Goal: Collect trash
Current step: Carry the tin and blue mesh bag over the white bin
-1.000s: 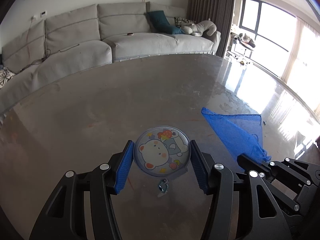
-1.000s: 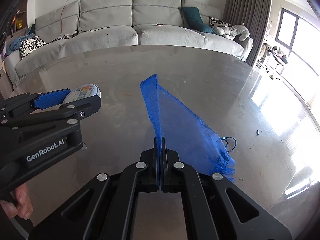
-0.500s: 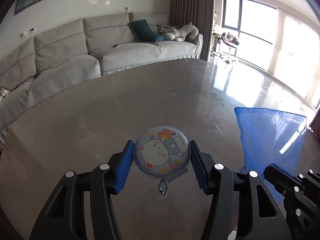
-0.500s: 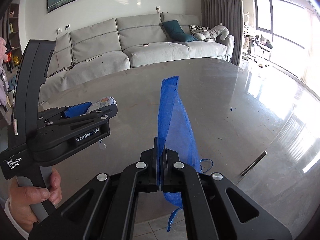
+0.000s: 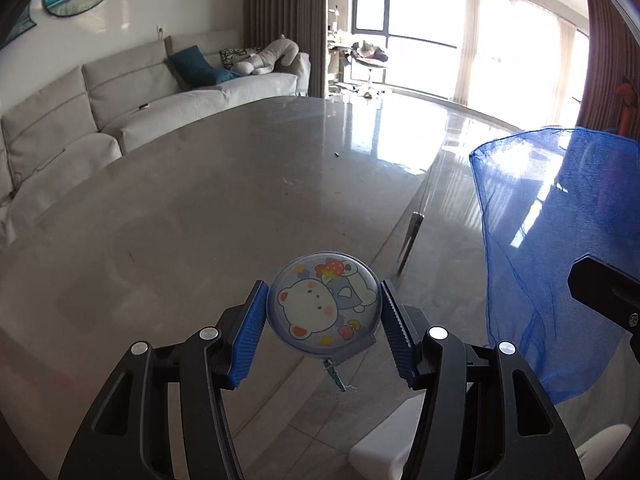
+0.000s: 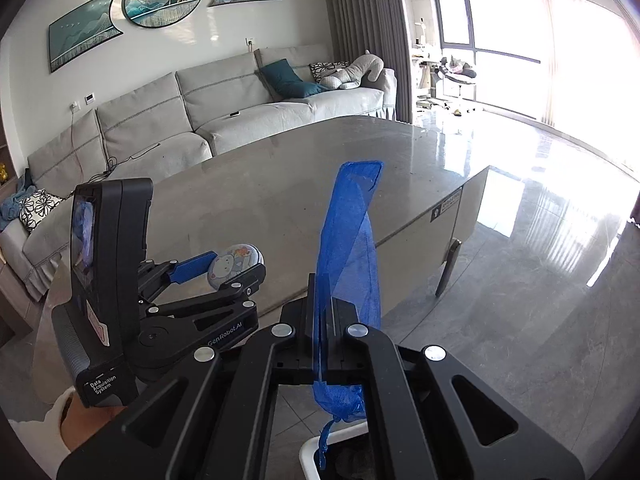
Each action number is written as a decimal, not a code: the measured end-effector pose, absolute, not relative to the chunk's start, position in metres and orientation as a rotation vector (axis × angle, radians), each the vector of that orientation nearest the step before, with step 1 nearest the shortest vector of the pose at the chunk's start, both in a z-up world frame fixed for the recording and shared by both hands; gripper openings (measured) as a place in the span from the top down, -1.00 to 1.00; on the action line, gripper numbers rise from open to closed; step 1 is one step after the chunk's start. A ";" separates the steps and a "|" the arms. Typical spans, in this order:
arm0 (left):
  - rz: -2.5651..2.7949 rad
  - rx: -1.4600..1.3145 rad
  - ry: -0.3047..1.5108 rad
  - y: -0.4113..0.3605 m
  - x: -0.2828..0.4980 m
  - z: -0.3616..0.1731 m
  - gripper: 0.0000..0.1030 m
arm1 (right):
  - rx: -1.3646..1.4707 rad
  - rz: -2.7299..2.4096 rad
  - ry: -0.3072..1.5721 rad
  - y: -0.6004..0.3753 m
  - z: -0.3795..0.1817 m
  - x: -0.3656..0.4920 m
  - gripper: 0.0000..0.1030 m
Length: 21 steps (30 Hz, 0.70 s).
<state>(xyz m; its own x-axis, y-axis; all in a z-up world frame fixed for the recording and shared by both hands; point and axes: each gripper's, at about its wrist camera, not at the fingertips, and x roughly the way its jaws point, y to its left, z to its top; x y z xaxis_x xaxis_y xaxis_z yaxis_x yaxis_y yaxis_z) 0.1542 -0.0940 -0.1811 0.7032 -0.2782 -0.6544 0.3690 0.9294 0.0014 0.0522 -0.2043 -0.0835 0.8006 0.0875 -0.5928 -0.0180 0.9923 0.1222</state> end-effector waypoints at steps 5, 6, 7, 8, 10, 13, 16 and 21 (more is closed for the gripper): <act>-0.485 0.196 0.701 -0.123 0.111 -0.194 -0.08 | 0.149 -0.013 0.655 -0.220 -0.094 0.012 0.98; -0.506 0.200 0.707 -0.127 0.104 -0.198 -0.08 | 0.155 -0.026 0.662 -0.223 -0.097 0.006 0.98; -0.527 0.207 0.718 -0.130 0.098 -0.202 -0.08 | 0.160 -0.041 0.665 -0.226 -0.101 -0.001 0.98; -0.548 0.216 0.730 -0.135 0.092 -0.206 -0.08 | 0.169 -0.053 0.669 -0.228 -0.104 -0.006 0.98; -0.587 0.229 0.748 -0.141 0.084 -0.214 -0.08 | 0.189 -0.074 0.675 -0.234 -0.111 -0.016 0.98; -0.636 0.249 0.764 -0.152 0.076 -0.222 -0.08 | 0.205 -0.100 0.682 -0.238 -0.119 -0.028 0.98; -0.672 0.264 0.774 -0.159 0.072 -0.228 -0.08 | 0.223 -0.122 0.687 -0.244 -0.126 -0.040 0.98; -0.721 0.286 0.835 -0.176 0.070 -0.247 -0.08 | 0.253 -0.157 0.694 -0.257 -0.133 -0.053 0.98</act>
